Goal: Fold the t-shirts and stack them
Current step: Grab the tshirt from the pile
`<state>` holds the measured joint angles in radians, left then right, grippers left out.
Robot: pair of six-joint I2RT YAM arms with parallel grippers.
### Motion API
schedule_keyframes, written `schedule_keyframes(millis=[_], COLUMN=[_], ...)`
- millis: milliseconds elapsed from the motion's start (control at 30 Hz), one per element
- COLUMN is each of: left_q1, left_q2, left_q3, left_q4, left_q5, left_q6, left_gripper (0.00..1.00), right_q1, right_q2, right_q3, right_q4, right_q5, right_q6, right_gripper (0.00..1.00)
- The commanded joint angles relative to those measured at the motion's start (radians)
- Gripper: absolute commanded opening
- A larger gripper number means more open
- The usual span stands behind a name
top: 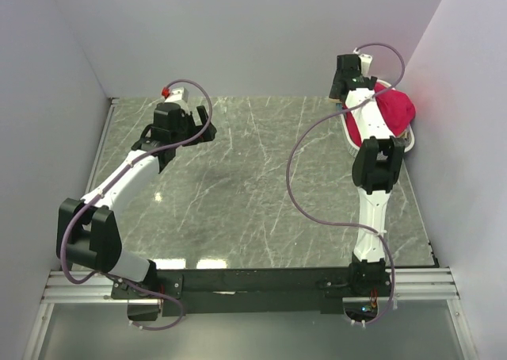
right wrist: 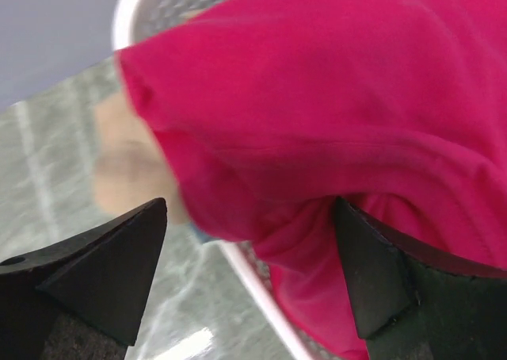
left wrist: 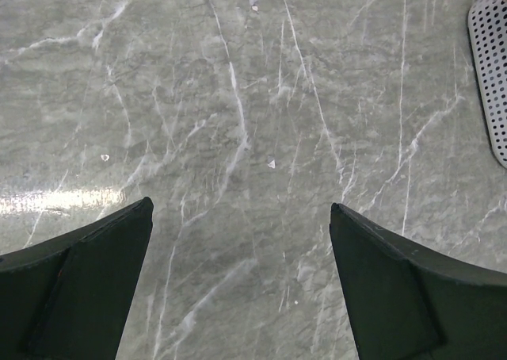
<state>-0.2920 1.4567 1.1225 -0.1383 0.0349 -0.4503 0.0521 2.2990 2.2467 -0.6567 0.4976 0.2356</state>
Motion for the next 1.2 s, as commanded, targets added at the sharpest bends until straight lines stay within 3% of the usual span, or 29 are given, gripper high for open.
schedule_keyframes(millis=[0,200,367,467,567,600,667,700,967,1167], left_q1=[0.001,0.001,0.001,0.001,0.001,0.001,0.001,0.001,0.001,-0.001], left_q2=[-0.004,-0.007,-0.007,-0.006,-0.002,-0.004,-0.009,-0.01,-0.006,-0.009], left_q3=[0.022,0.014,0.014,0.013,0.011,0.008,0.007,0.007,0.007,-0.001], left_q4=[0.051,0.066,0.065,0.069,0.072,0.072,0.069,0.069,0.082,0.091], left_q5=[0.029,0.048,0.049,0.056,0.063,0.063,0.06,0.057,0.072,0.094], left_q6=[-0.005,-0.013,-0.013,-0.016,-0.019,-0.021,-0.021,-0.022,-0.036,-0.047], left_gripper=[0.99,0.99,0.99,0.99,0.99,0.99,0.99,0.99,0.99,0.99], right_q1=[-0.012,-0.015,-0.026,-0.027,-0.035,-0.037,-0.04,-0.038,-0.006,0.037], right_q2=[-0.013,0.002,0.096,0.105,0.117,0.114,0.105,0.087,-0.235,-0.487], right_q3=[-0.021,-0.052,0.053,0.037,0.054,0.054,0.053,0.047,-0.264,-0.338], right_q4=[0.117,0.259,0.223,0.262,0.267,0.267,0.273,0.275,0.436,0.388], right_q5=[0.175,0.233,0.217,0.22,0.213,0.21,0.2,0.206,0.089,-0.014], right_q6=[-0.062,-0.162,-0.17,-0.179,-0.176,-0.173,-0.17,-0.167,-0.196,-0.187], right_gripper=[0.91,0.93,0.92,0.82,0.58,0.39,0.18,0.0,0.0,0.0])
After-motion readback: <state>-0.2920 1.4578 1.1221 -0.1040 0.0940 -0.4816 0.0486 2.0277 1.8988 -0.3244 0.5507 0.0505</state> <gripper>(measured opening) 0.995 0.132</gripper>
